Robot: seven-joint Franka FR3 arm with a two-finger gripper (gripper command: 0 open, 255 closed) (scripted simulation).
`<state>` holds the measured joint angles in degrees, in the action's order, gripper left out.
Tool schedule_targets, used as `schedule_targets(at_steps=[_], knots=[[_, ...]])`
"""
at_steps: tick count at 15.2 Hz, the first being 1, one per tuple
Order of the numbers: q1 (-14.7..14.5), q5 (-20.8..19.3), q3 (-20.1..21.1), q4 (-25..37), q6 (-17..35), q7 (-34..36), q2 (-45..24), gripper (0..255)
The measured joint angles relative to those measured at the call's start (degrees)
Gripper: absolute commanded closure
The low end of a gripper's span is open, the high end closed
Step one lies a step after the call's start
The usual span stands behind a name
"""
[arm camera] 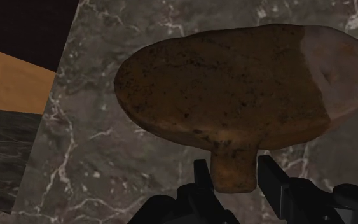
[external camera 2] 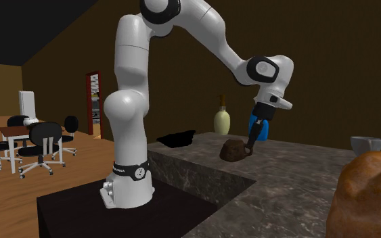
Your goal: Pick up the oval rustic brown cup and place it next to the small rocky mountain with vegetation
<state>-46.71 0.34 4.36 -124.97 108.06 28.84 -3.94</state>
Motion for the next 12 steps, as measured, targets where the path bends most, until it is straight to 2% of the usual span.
schedule_targets(at_steps=[5, 12], knots=[[-0.01, 0.03, 0.01, 0.12, -0.37, 0.0, 0.26, 255], [0.01, 0.2, 0.01, 2.12, -4.91, -0.09, 2.8, 255]])
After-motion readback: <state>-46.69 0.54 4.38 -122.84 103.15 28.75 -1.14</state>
